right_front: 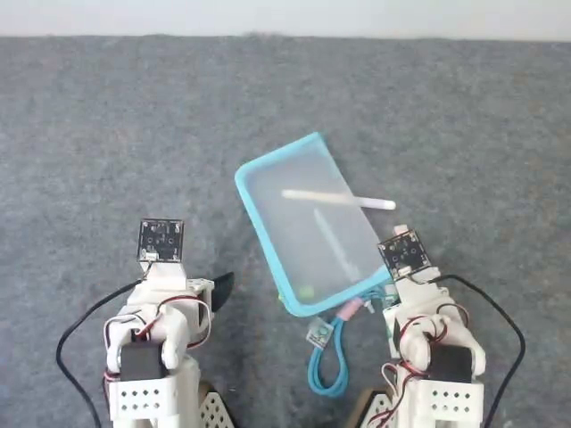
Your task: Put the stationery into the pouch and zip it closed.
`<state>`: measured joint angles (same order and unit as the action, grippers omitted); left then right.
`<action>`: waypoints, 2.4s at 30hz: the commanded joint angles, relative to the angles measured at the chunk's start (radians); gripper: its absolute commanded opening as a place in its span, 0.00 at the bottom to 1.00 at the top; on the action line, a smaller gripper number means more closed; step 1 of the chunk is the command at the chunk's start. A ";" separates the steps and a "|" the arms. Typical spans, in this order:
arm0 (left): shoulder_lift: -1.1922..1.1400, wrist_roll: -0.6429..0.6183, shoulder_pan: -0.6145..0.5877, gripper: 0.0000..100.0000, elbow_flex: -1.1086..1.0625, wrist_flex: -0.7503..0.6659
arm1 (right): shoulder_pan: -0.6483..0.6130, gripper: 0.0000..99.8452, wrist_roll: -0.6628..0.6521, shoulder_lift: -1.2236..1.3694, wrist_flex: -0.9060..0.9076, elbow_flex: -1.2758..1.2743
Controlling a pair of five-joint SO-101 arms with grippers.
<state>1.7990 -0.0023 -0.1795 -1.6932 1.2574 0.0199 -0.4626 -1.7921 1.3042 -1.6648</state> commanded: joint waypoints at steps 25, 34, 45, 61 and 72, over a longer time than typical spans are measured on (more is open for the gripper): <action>0.023 -0.002 -0.008 0.32 0.008 -0.009 | -0.160 0.04 -0.012 0.107 -0.113 0.212; 0.023 -0.002 -0.008 0.32 0.008 -0.009 | -0.386 0.05 0.026 0.673 -0.266 0.390; 0.023 -0.002 -0.008 0.32 0.008 -0.009 | -0.386 0.05 0.164 1.285 -0.460 0.747; 0.023 -0.002 -0.008 0.32 0.008 -0.008 | -0.366 0.05 0.485 1.264 -0.111 1.005; 0.023 -0.002 -0.008 0.32 0.008 -0.008 | -0.549 0.05 0.562 1.262 -0.199 0.738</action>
<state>1.7990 -0.0023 -0.1826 -1.6932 1.2574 -0.4849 0.0453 -0.4757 1.1799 -0.8792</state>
